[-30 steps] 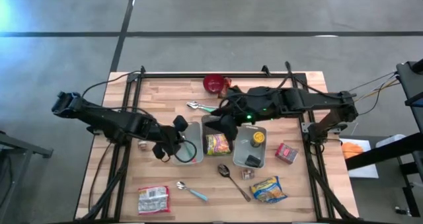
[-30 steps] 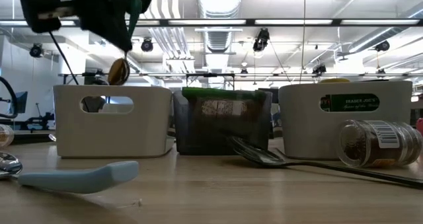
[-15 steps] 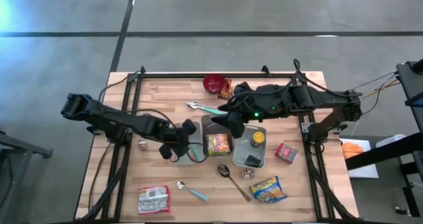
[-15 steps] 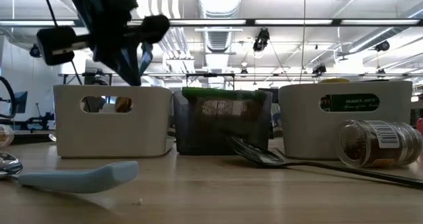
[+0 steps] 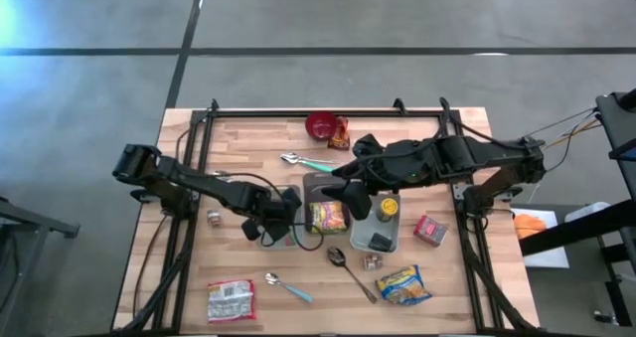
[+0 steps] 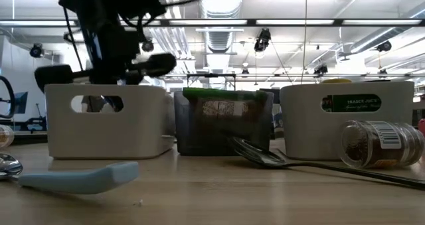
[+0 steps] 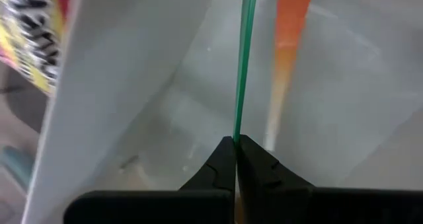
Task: Pick & Place Food Item
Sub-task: Put the green spoon into the left gray bin
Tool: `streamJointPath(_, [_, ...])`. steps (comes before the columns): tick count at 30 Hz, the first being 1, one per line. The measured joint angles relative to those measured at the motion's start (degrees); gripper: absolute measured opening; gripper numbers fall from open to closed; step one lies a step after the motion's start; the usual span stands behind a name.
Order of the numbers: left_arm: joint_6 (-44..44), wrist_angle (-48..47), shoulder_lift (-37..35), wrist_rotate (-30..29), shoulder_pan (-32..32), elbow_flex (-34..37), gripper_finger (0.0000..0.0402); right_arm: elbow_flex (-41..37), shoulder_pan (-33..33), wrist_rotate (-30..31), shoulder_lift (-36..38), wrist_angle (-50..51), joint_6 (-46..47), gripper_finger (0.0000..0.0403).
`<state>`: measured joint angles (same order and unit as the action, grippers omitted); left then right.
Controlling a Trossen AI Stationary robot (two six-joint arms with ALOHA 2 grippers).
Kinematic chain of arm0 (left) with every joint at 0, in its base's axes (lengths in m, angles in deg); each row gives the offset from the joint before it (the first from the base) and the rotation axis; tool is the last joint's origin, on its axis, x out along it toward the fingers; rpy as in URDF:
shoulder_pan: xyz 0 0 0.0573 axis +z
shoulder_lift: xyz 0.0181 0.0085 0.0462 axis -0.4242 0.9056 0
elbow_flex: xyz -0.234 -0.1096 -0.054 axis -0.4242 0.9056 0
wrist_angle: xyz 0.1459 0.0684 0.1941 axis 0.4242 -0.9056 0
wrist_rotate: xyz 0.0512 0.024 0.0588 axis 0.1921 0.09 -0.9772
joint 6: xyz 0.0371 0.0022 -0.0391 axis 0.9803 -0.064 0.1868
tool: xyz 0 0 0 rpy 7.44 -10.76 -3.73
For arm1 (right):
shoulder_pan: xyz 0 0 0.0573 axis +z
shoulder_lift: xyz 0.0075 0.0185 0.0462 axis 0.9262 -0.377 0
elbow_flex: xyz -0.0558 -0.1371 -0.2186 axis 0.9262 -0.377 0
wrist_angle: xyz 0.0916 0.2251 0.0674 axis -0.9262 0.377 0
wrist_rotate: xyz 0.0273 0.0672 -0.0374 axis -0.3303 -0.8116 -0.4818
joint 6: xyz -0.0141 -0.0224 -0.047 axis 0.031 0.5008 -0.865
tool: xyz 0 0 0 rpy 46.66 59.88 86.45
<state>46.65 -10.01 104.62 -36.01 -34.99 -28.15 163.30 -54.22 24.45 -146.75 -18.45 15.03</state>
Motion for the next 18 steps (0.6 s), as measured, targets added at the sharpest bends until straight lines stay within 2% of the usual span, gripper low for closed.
streamJointPath(18, [-0.6, 0.7, 1.4, -0.2, 0.3, 0.0, 0.0, -0.1, 2.4, 1.5, 0.0, 0.8, 0.0, 0.0312])
